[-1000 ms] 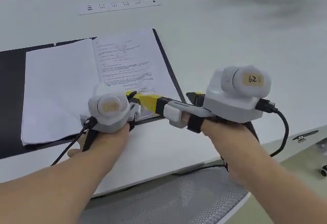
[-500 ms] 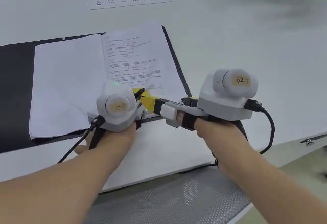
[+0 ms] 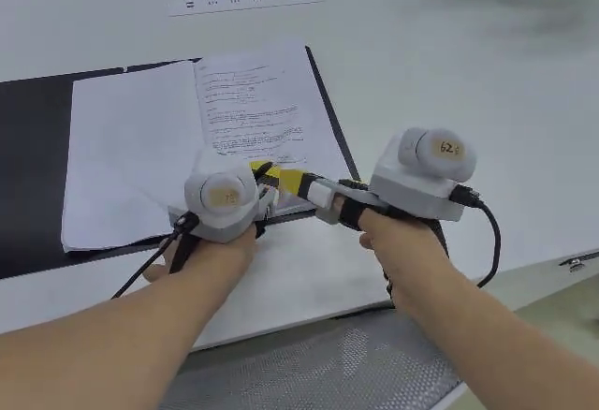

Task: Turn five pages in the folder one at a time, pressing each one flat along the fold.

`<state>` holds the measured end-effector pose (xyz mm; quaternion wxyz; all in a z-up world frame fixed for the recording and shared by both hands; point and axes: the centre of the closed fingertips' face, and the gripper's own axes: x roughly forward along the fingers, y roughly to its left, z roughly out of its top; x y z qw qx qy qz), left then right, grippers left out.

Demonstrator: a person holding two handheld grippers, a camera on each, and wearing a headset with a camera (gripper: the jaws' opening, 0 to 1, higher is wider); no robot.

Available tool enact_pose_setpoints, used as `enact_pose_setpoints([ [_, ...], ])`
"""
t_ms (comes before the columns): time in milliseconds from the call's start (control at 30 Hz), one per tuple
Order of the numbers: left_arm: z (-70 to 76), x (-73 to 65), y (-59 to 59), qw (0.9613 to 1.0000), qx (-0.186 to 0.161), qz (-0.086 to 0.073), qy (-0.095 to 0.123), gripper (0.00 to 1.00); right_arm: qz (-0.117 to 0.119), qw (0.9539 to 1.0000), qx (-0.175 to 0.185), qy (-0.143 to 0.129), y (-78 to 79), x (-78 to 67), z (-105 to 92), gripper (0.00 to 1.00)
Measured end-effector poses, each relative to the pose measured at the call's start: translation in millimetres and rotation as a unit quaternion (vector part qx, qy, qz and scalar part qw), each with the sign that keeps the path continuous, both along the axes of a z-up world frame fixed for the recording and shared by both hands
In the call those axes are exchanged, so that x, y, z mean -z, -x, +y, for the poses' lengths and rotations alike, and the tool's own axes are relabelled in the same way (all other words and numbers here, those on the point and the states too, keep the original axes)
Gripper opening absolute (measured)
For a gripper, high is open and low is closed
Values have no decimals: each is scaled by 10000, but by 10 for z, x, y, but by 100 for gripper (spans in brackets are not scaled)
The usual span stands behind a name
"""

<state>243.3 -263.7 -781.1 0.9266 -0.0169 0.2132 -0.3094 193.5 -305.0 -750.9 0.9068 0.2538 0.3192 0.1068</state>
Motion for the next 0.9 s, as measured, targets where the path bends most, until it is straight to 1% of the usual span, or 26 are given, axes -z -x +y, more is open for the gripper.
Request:
enact_pose_setpoints([
  [33, 0, 2, -1, 10000, 2, -2, -4, 4, 9, 10000, 59, 68, -6, 11, -32, 36],
  [67, -2, 0, 1, 10000, -1, 1, 1, 4, 20, 9998, 113, 133, -12, 24, -63, 30],
  [133, -2, -2, 3, 10000, 2, 10, 4, 4, 88, 9994, 257, 199, -20, 65, -121, 20],
  [200, -2, -2, 2, 10000, 6, 23, 3, 4, 152, 9986, 468, 211, -28, 100, -189, 9],
  [233, -2, -2, 2, 10000, 11, 30, 0, 4, 183, 9984, 505, 197, -23, 115, -206, 3],
  [267, -2, 0, 0, 10000, 19, 42, -6, 4, 205, 9980, 567, 187, -16, 123, -227, 0],
  [333, -2, -1, 1, 10000, 37, 70, -3, 4, 180, 9977, 652, 39, -8, 92, -214, 0],
  [467, -11, -5, 19, 9999, 67, 101, 35, 6, 99, 9980, 628, 37, 0, 36, -186, 0],
  [500, -24, -7, 27, 9998, 60, 139, 111, 8, 72, 9981, 615, 45, 1, 18, -180, 0],
  [533, -30, -13, 34, 9997, 56, 194, 164, 9, 38, 9980, 623, 26, -3, 0, -180, 0],
  [600, -72, -38, 61, 9989, 138, 358, 270, 14, 3, 9980, 621, -84, -9, -39, -153, 0],
  [667, -122, -72, 102, 9972, 252, 558, 422, 22, -44, 9980, 620, -112, -6, -79, -130, 0],
  [700, -117, -82, 114, 9971, 282, 587, 405, 25, -64, 9980, 606, -169, -9, -98, -107, 0],
  [733, -78, -88, 138, 9970, 277, 636, 337, 26, -81, 9980, 594, -212, -7, -119, -85, 0],
  [767, -40, -83, 166, 9968, 273, 694, 297, 26, -112, 9981, 566, -228, -6, -147, -57, 0],
  [800, 4, -84, 195, 9968, 278, 715, 222, 25, -135, 9982, 536, -252, -3, -173, -33, 0],
  [867, 127, -81, 272, 9968, 368, 707, -83, 23, -216, 9979, 499, -354, 4, -258, 26, 0],
  [900, 168, -88, 300, 9967, 388, 709, -123, 25, -251, 9977, 475, -401, 3, -292, 52, 0],
])
